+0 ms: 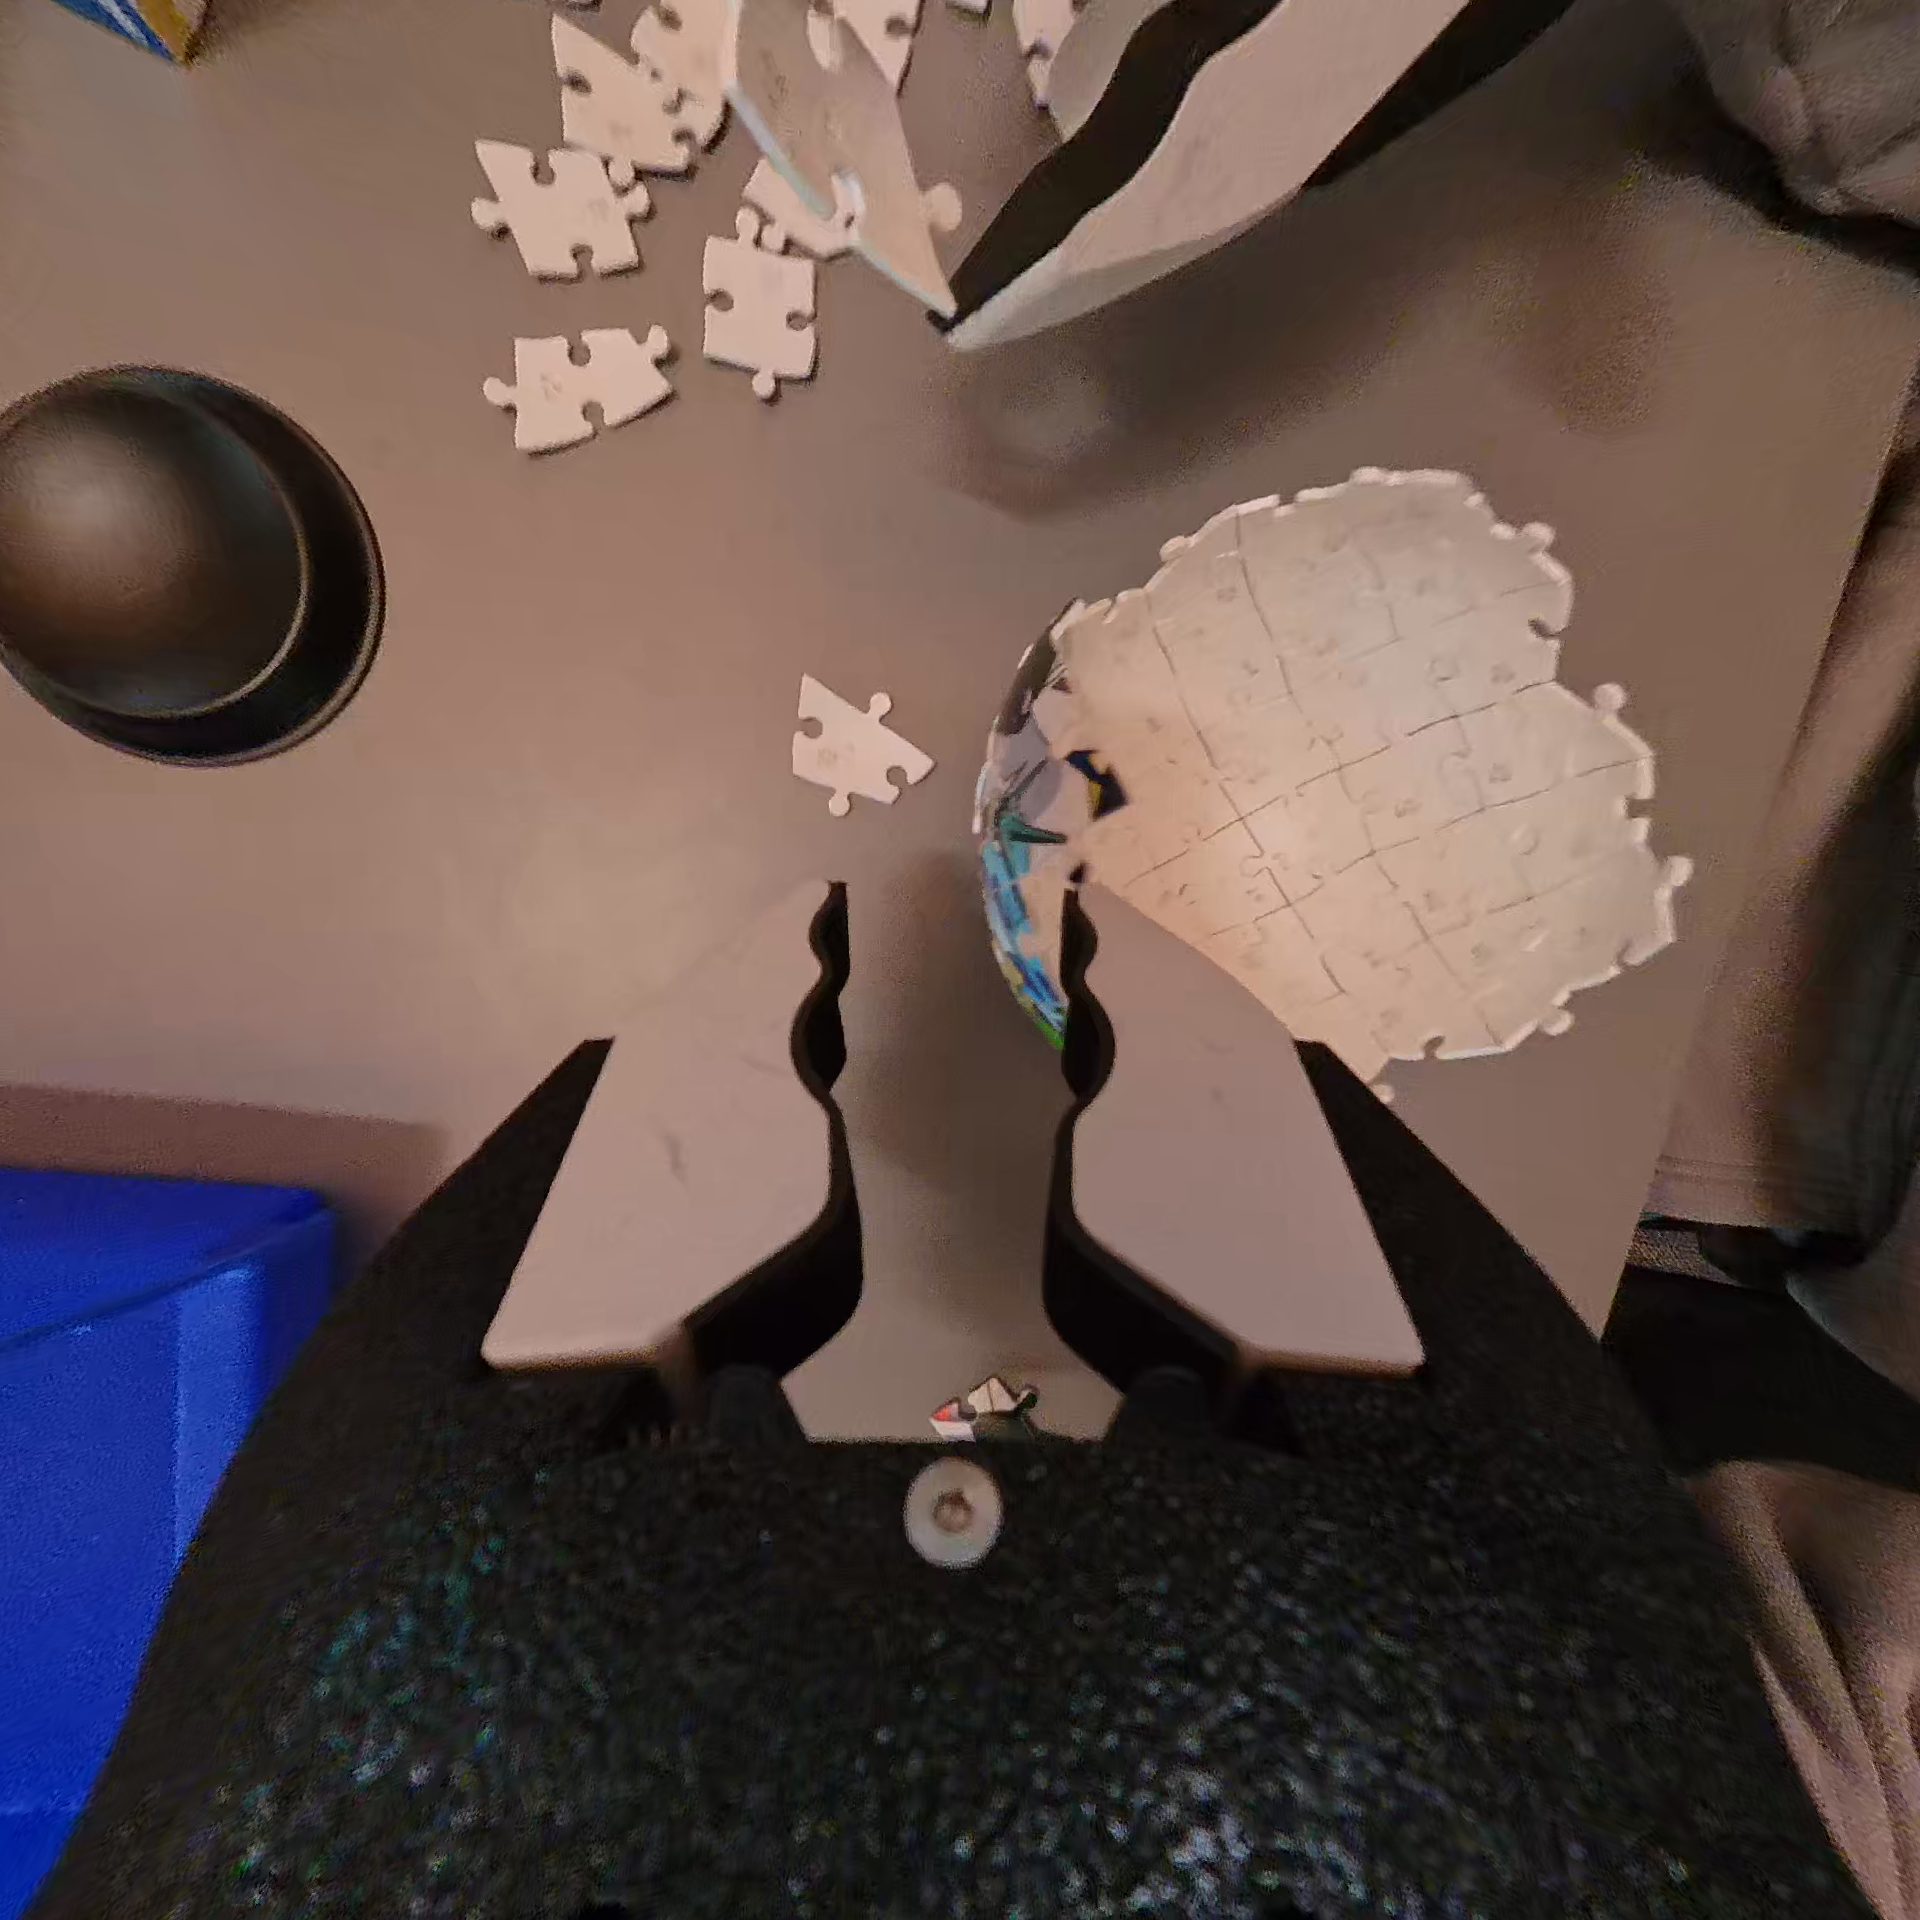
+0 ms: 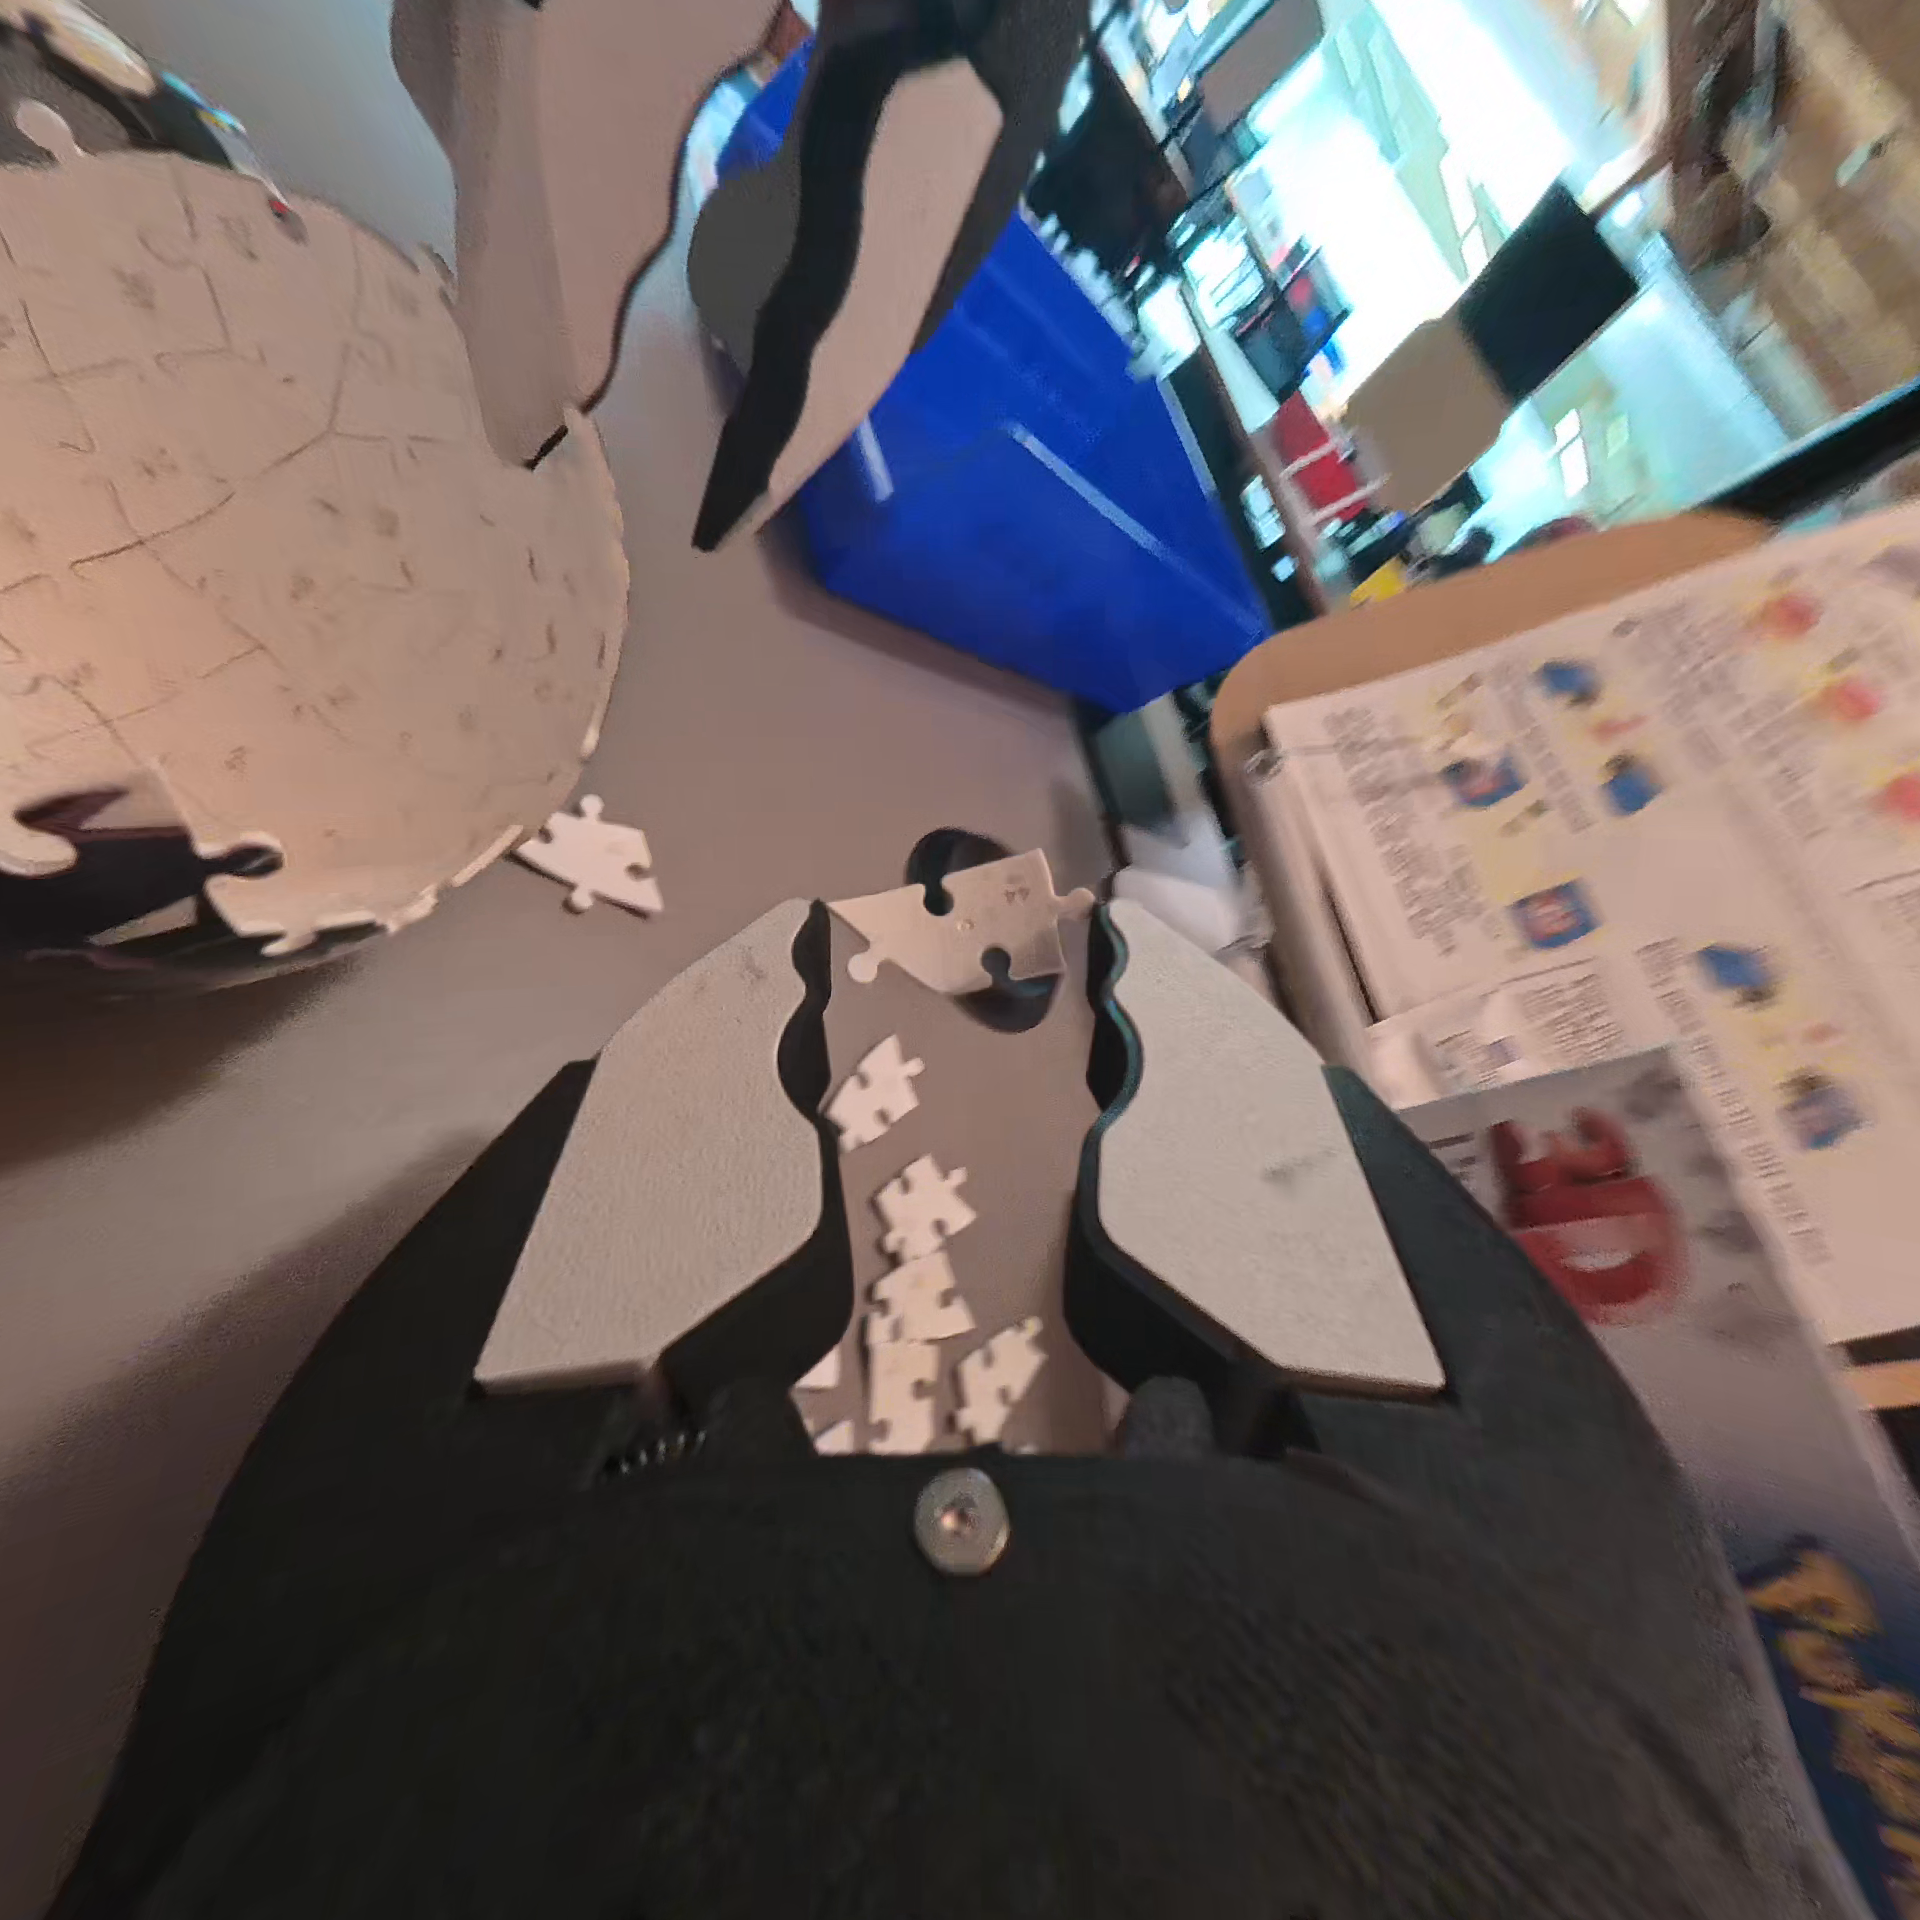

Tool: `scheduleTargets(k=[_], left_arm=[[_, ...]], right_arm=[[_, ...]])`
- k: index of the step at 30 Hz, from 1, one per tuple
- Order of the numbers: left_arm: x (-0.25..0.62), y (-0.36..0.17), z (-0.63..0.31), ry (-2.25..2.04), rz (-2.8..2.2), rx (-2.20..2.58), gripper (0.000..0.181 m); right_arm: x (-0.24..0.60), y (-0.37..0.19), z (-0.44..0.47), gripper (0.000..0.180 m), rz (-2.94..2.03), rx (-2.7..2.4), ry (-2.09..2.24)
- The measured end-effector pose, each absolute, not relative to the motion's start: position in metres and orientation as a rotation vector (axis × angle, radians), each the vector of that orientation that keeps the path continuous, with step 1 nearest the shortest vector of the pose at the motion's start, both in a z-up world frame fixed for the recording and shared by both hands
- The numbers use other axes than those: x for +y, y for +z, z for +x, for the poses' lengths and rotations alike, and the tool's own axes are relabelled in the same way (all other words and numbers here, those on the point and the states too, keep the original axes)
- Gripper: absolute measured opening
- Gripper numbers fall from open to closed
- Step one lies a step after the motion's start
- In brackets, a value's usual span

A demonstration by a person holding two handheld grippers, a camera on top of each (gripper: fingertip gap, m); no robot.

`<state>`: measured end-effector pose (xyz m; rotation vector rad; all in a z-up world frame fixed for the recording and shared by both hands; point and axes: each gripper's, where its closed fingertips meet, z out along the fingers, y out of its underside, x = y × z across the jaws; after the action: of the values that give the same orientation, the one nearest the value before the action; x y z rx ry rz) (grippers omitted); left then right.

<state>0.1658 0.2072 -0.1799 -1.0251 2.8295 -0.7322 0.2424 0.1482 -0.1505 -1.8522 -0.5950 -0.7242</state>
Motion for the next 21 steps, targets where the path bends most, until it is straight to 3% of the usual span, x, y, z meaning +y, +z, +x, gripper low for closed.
scheduleTargets(k=[1,7,11,17,19,21], left_arm=[[0.204,-0.176,0.164,-0.751,-1.010,2.825,0.039],[0.177,-0.143,0.162,-0.923,-0.880,2.732,0.042],[0.155,-0.116,0.174,-1.104,-0.865,2.577,0.030],[0.156,-0.115,0.183,-1.129,-0.925,2.527,0.026],[0.152,-0.112,0.182,-1.187,-0.892,2.535,0.009],[0.149,-0.110,0.180,-1.239,-0.871,2.549,0.004]], right_arm=[[0.149,-0.145,0.239,0.047,-1.828,-0.619,-0.772],[0.157,-0.131,0.215,0.047,-1.734,-0.783,-0.931],[0.161,-0.118,0.194,0.047,-1.665,-0.836,-0.933],[0.155,-0.107,0.179,0.047,-1.626,-0.848,-0.937],[0.154,-0.108,0.176,0.047,-1.617,-0.853,-0.939],[0.153,-0.109,0.177,0.047,-1.625,-0.838,-0.923]])
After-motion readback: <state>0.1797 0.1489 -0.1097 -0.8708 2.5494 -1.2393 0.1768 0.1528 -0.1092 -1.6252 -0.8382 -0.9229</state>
